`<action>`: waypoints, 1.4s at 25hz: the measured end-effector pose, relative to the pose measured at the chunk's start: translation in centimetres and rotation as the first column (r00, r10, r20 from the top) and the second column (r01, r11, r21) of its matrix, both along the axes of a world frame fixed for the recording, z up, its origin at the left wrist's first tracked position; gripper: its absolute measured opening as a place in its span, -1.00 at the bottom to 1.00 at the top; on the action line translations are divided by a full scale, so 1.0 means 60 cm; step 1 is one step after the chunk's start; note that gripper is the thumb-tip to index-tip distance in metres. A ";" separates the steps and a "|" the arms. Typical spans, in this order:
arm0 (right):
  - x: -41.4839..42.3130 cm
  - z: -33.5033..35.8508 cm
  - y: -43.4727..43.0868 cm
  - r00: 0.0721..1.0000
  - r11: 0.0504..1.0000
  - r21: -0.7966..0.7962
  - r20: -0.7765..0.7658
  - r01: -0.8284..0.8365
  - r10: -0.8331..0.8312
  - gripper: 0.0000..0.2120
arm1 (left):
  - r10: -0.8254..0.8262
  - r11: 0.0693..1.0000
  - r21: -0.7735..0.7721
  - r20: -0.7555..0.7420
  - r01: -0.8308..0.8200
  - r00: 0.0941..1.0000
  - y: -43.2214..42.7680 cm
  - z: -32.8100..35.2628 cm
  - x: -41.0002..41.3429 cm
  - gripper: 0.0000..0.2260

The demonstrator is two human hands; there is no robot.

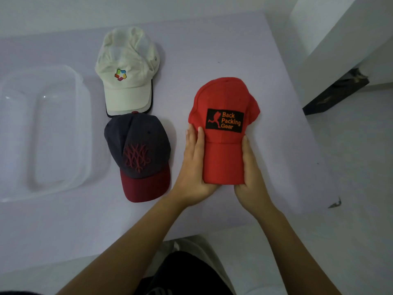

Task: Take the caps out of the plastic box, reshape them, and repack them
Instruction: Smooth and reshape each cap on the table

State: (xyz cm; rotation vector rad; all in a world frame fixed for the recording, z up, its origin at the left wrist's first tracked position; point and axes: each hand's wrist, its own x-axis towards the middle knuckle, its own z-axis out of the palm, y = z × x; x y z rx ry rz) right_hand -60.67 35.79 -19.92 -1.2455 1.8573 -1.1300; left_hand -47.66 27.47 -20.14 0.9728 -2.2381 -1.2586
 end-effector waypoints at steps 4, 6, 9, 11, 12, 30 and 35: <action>0.025 0.049 -0.012 0.964 0.999 -0.048 0.267 0.002 0.011 -0.41 | 0.076 0.947 0.321 -0.226 0.000 0.971 0.015 0.047 -0.004 0.02; 0.032 0.063 -0.014 0.923 0.999 -0.034 0.384 0.016 -0.002 -0.40 | 0.147 0.903 0.430 -0.311 0.001 0.939 0.022 0.056 -0.007 -0.03; 0.031 0.067 -0.018 0.944 0.997 -0.075 0.328 -0.016 0.040 -0.42 | 0.114 0.920 0.392 -0.283 0.007 0.952 0.012 0.058 -0.003 0.01; 0.016 0.065 -0.018 0.969 0.991 -0.120 0.234 -0.052 0.079 -0.39 | 0.016 0.966 0.255 -0.195 0.036 0.981 -0.003 0.056 0.002 0.01; 0.002 0.061 -0.015 0.985 0.990 -0.133 0.154 -0.053 0.073 -0.36 | -0.010 0.982 0.187 -0.163 0.041 0.987 -0.009 0.056 0.004 -0.01; -0.029 0.081 -0.033 0.493 0.863 0.426 0.709 0.270 -0.504 -0.63 | 0.703 0.210 0.837 0.229 -0.505 0.673 -0.034 0.107 -0.055 -0.64; -0.016 0.077 -0.075 0.322 0.791 0.505 0.727 0.346 -0.606 -0.51 | 0.743 0.136 0.901 0.182 -0.412 0.644 -0.043 0.107 -0.063 -0.66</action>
